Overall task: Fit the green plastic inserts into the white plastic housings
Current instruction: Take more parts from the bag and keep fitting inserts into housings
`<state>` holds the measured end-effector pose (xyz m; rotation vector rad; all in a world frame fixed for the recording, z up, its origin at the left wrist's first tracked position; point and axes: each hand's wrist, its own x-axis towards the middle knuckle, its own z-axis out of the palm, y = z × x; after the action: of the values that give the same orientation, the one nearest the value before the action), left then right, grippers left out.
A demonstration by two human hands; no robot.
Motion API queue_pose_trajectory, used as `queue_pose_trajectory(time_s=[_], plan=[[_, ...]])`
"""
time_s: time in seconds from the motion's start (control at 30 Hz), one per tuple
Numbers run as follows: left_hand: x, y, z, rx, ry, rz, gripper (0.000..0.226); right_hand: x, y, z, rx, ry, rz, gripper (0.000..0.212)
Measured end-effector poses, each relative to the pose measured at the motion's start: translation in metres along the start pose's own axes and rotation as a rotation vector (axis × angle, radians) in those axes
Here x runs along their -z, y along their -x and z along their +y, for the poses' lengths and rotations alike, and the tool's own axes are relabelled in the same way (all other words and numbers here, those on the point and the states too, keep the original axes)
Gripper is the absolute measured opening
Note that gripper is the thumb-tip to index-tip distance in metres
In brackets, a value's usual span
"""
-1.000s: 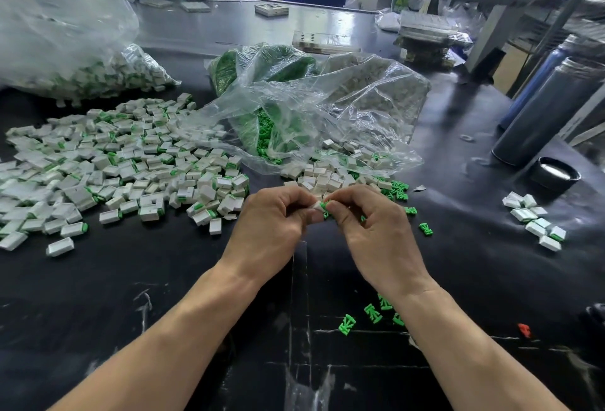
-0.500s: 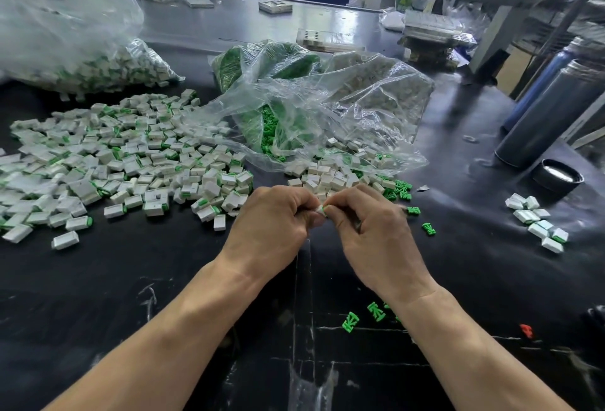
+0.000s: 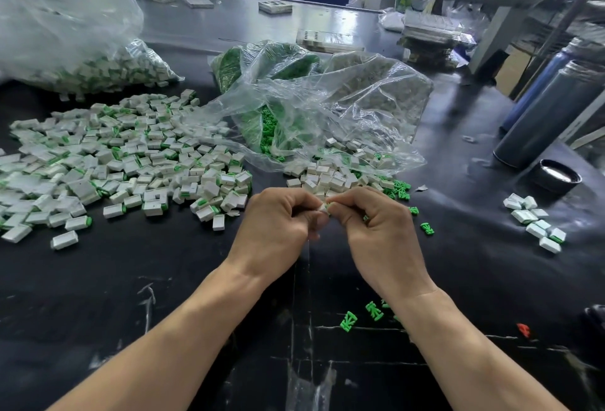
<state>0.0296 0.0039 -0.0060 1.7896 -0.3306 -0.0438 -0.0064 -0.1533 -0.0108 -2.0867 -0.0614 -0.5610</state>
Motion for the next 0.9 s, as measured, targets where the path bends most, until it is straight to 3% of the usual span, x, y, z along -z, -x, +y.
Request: queue_pose_trajectory(time_s=[0.07, 0.33, 0.47, 0.57, 0.63, 0.8, 0.9], plan=[[-0.002, 0.001, 0.001, 0.016, 0.054, -0.005, 0.038, 0.0, 0.001, 0.0, -0.019, -0.041, -0.002, 0.011], [-0.004, -0.002, 0.0, 0.03, 0.096, 0.028, 0.024, -0.001, -0.002, 0.007, -0.044, -0.061, -0.052, 0.015], [-0.003, -0.005, 0.0, -0.084, -0.031, 0.126, 0.017, -0.006, -0.003, 0.003, -0.304, -0.356, 0.016, 0.019], [-0.003, -0.002, -0.002, -0.192, -0.202, 0.196, 0.015, -0.014, -0.002, -0.002, -0.498, -0.571, -0.102, 0.054], [-0.006, -0.001, -0.002, -0.244, -0.292, 0.227, 0.014, -0.017, -0.001, -0.005, -0.525, -0.632, -0.198, 0.065], [-0.014, 0.002, 0.0, -0.276, -0.306, 0.174, 0.019, -0.015, -0.002, 0.0, -0.552, -0.749, -0.203, 0.058], [-0.014, 0.004, 0.003, -0.232, -0.169, 0.103, 0.02, -0.011, -0.004, 0.002, -0.564, -0.844, -0.189, 0.055]])
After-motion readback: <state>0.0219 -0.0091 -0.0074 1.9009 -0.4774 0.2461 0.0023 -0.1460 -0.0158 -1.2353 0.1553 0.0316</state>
